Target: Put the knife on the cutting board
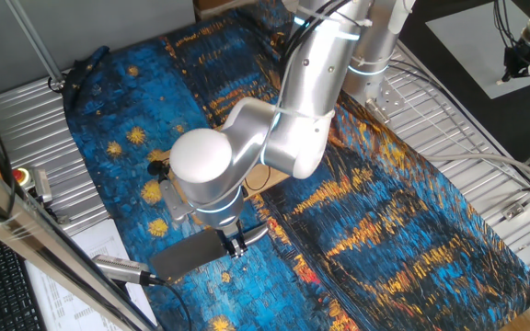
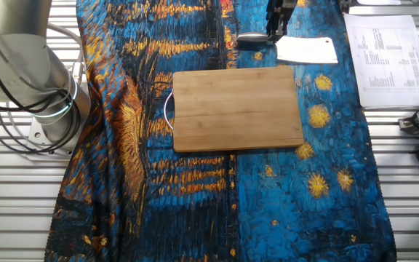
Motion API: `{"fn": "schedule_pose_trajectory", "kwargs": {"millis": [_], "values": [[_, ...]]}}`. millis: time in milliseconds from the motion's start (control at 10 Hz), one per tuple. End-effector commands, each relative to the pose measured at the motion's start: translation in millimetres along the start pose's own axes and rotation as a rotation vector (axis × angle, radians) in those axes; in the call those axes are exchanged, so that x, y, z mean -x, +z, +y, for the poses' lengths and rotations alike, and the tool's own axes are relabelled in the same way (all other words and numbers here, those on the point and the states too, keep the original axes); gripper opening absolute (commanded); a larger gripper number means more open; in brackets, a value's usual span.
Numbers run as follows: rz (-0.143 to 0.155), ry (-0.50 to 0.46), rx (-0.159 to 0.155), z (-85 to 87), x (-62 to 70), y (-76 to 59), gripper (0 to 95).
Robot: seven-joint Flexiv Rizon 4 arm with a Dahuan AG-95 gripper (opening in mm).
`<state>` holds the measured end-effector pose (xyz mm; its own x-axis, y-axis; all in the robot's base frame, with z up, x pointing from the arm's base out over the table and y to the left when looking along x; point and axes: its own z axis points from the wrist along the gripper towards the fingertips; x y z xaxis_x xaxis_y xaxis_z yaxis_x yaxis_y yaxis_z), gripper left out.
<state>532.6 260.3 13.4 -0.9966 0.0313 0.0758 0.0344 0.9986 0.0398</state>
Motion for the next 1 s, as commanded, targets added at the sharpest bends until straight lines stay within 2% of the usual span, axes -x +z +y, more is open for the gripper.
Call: {"fn": "schedule_pose_trajectory", "kwargs": {"millis": [100, 300, 400, 900, 1000], "values": [[0.003, 0.001, -0.001, -0.1, -1.5, 0.3, 19.0], [0.002, 0.007, 0.000, 0.7, -3.0, 2.3, 19.0], [0.003, 0.004, 0.001, 1.3, -3.0, 3.2, 38.0], [0.007, 0.011, -0.004, 2.2, -7.3, 5.2, 38.0], [0.006, 0.014, -0.007, 2.4, -8.2, 5.7, 19.0]]}}
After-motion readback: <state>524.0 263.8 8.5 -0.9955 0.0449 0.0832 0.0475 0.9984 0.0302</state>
